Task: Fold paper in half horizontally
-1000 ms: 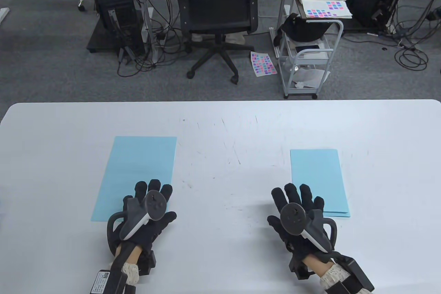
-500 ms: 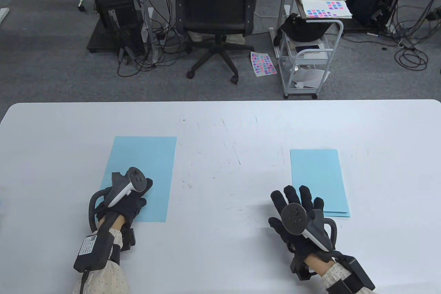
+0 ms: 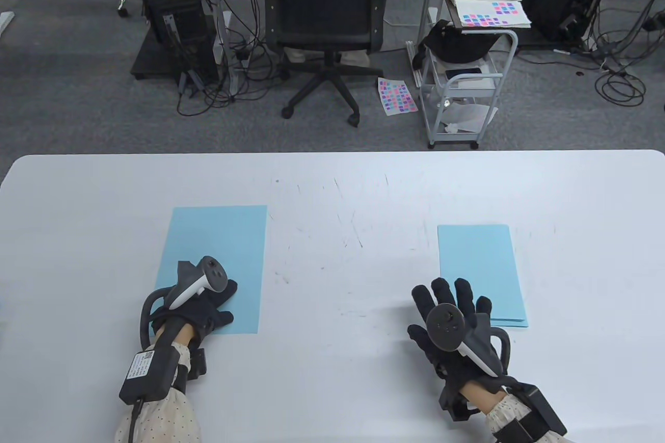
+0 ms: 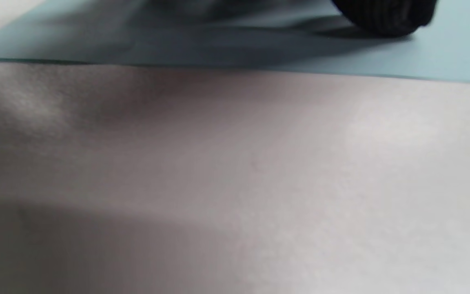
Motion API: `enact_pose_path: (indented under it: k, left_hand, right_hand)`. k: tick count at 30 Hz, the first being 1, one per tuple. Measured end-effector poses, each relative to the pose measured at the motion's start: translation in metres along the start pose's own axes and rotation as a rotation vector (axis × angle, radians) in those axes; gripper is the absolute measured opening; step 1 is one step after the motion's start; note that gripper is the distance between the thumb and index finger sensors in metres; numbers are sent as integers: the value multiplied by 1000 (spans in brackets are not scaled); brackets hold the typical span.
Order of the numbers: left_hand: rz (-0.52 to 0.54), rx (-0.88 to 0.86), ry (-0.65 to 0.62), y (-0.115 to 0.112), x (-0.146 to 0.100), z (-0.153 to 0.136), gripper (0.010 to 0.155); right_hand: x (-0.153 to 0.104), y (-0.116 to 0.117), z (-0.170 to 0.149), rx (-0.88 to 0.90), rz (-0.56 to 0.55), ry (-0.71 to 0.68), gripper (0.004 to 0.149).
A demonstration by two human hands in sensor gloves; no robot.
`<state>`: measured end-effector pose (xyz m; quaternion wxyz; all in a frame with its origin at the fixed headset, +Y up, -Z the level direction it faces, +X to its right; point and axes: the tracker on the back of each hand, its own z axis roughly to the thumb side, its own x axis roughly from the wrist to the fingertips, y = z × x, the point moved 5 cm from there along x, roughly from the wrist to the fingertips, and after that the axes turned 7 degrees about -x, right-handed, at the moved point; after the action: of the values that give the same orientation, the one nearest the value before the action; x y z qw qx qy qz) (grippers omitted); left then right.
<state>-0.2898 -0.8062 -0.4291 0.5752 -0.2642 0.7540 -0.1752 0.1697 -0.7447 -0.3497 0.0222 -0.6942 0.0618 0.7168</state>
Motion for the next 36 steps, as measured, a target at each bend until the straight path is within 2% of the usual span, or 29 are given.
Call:
enact_pose_path:
  k: [11,23,36]
  left_hand:
    - [61,24,-13,-8,-14,38,67]
    - [126,54,-61,-25,-35,96,67]
    - [133,87,-114,-45,-62,148,68]
  right_hand:
    - [0,1,3,-29,-2,-17,73]
    - [-2,2,8,-50,-5,-35,73]
    - [-6,1,11,-61,-15,-52,73]
